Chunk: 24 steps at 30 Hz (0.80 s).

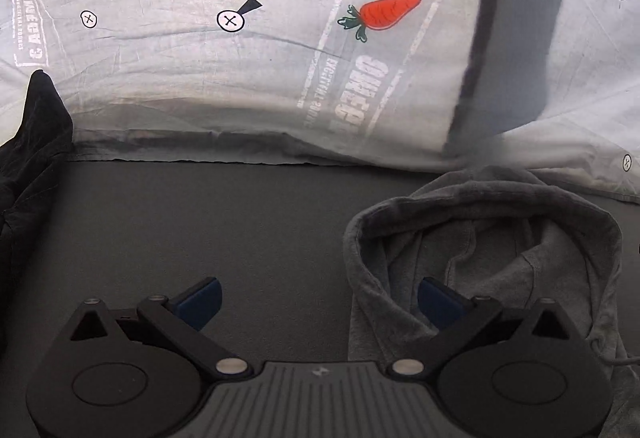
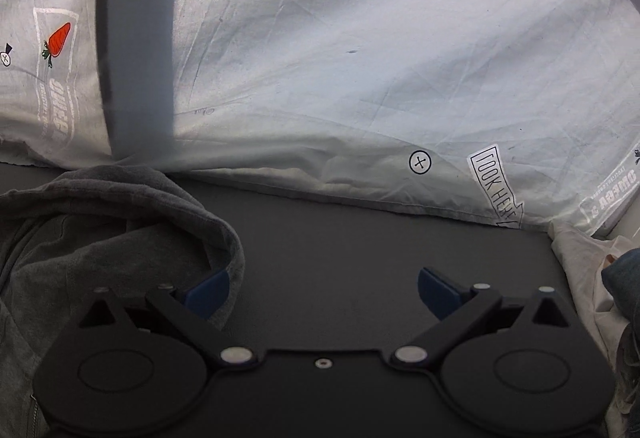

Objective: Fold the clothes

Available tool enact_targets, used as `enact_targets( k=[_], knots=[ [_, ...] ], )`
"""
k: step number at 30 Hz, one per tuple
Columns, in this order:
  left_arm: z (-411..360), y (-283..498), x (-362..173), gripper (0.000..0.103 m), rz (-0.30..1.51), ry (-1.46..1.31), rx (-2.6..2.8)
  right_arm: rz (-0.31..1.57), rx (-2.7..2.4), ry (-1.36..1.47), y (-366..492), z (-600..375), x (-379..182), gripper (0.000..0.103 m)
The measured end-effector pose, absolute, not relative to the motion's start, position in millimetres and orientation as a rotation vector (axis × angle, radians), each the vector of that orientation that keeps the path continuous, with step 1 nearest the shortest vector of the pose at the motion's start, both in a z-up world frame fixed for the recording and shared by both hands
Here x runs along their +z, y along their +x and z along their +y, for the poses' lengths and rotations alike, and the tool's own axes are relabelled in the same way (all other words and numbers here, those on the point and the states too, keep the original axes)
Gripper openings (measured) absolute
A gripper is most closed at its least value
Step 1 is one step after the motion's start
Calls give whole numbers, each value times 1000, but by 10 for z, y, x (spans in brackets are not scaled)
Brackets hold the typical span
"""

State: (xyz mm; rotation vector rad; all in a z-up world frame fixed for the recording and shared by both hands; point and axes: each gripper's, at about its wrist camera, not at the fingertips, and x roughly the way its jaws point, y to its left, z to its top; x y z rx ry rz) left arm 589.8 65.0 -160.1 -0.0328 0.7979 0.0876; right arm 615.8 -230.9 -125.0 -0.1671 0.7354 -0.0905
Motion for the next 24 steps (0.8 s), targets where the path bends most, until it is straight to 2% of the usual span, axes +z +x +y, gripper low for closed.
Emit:
enact_targets(
  k=[7, 16, 22, 24],
  knots=[
    [715, 4843, -1453, 103, 824, -79, 70, 849, -91, -91, 5013, -2445, -1398, 102],
    [665, 3269, -1662, 103, 956, 26, 62, 980, -126, -61, 3410, -2830, -1676, 102],
    [823, 2676, -1788, 103, 1033, -24, 120, 1033, -134, -7, 2828, -3039, -1738, 102],
    [869, 2541, -1801, 103, 1045, -56, 129, 1035, -123, 13, 2697, -3036, -1740, 96]
  ],
)
